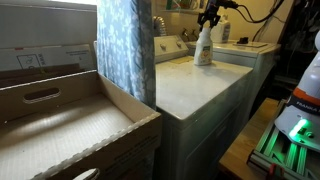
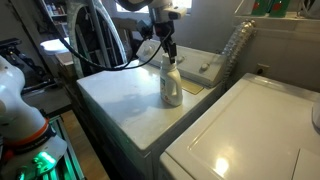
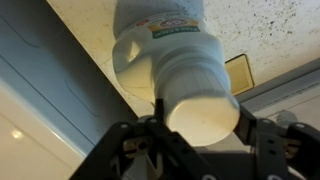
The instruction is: Pick up the lid of the detergent and put it on the drying machine
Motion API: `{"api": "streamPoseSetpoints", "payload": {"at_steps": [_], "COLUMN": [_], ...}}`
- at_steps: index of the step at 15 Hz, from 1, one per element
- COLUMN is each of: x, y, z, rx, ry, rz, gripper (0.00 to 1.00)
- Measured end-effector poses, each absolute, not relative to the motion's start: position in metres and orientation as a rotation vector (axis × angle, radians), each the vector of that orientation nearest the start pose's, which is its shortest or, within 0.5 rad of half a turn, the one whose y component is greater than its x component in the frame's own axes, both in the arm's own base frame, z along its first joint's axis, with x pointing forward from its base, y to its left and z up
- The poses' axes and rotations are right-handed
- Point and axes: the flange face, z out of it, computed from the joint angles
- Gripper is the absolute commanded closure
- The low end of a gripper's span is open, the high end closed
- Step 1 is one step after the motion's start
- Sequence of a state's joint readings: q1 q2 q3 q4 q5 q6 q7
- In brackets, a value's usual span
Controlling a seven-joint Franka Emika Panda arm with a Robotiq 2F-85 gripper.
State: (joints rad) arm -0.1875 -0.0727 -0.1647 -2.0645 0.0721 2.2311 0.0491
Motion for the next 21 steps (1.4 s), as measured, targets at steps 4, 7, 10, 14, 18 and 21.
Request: {"api": "streamPoseSetpoints", "payload": {"at_steps": [4,7,10,14,18,21], "x": [0.522,0.523,0.524,0.524,0.519,0.510], "y": [-0.191,-0.191,-0.191,-0.192,-0.188,-0.173], "z": [0.494,0.502,0.513,0.528,0.550,0.570], "rx": [-3.013,-3.020,-3.029,-3.049,-3.055,-3.019], "ry": [0.663,0.654,0.645,0.632,0.615,0.594], "rz": [-0.390,-0.398,-0.414,-0.425,-0.483,-0.476], "gripper": [0.61,0.61,0.61,0.61,0.61,0.61]}}
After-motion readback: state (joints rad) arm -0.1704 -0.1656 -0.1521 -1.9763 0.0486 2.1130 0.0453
